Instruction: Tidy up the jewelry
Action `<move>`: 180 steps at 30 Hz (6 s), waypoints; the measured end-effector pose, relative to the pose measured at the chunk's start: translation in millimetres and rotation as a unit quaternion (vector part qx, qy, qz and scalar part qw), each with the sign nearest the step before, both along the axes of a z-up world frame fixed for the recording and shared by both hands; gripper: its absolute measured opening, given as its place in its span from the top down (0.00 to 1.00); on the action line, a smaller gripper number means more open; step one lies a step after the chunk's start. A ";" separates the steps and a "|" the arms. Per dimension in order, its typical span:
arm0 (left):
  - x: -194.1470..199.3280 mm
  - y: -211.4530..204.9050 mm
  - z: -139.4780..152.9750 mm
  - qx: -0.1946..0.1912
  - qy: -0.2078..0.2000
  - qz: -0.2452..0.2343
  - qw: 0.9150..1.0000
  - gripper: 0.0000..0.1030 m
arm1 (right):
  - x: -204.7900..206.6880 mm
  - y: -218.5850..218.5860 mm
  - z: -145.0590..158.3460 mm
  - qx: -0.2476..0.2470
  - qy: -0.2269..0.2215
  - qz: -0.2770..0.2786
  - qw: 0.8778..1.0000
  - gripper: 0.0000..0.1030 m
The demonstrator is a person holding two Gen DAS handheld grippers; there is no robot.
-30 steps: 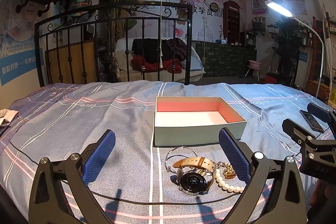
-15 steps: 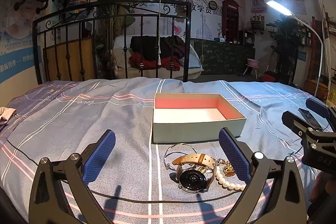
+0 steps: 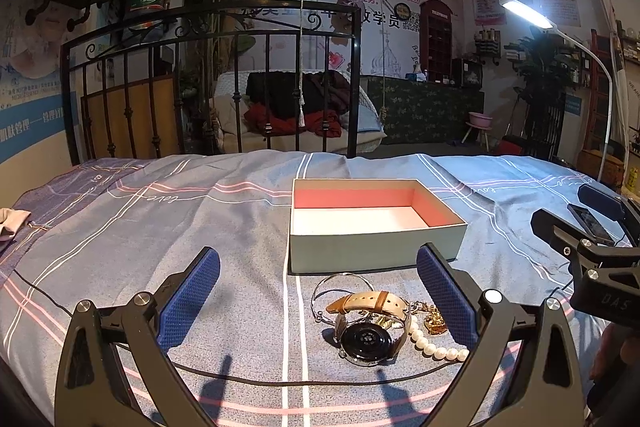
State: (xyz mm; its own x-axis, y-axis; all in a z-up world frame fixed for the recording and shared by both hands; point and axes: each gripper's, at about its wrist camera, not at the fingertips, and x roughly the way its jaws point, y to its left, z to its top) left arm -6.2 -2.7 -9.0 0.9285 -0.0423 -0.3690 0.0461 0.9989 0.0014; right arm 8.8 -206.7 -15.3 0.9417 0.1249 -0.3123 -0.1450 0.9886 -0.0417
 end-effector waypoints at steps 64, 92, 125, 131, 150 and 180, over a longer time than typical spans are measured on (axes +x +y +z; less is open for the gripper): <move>25.5 15.8 -36.2 -0.098 0.172 -0.029 0.980 0.47 | 41.5 37.8 -78.7 -0.013 0.250 0.089 0.964 0.29; 26.2 4.7 -23.0 -0.056 0.151 -0.047 0.986 0.83 | 36.2 41.5 -69.8 -0.013 0.242 0.137 0.961 0.90; 121.2 -7.0 49.2 -0.069 0.110 -0.069 0.989 0.83 | 142.5 49.7 51.5 0.011 0.135 0.169 0.976 0.90; 163.3 -13.7 33.6 -0.069 0.145 -0.065 0.985 0.82 | 189.9 61.7 28.4 0.029 0.178 0.166 0.970 0.90; 204.4 -24.0 -16.6 -0.016 0.200 -0.049 0.978 0.82 | 229.8 68.8 -56.2 -0.015 0.262 0.131 0.956 0.90; 63.5 6.5 -45.6 -0.077 0.205 -0.070 0.973 0.18 | 58.4 -8.6 -77.8 0.031 0.250 0.096 0.963 0.29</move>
State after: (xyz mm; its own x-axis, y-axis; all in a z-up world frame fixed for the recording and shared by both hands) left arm 57.3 3.8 -54.6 0.6852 -0.2416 -0.6871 0.1472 0.9698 -0.1942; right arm 67.2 -215.3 -93.1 0.6329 0.3143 -0.7076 -0.3119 0.9400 0.1386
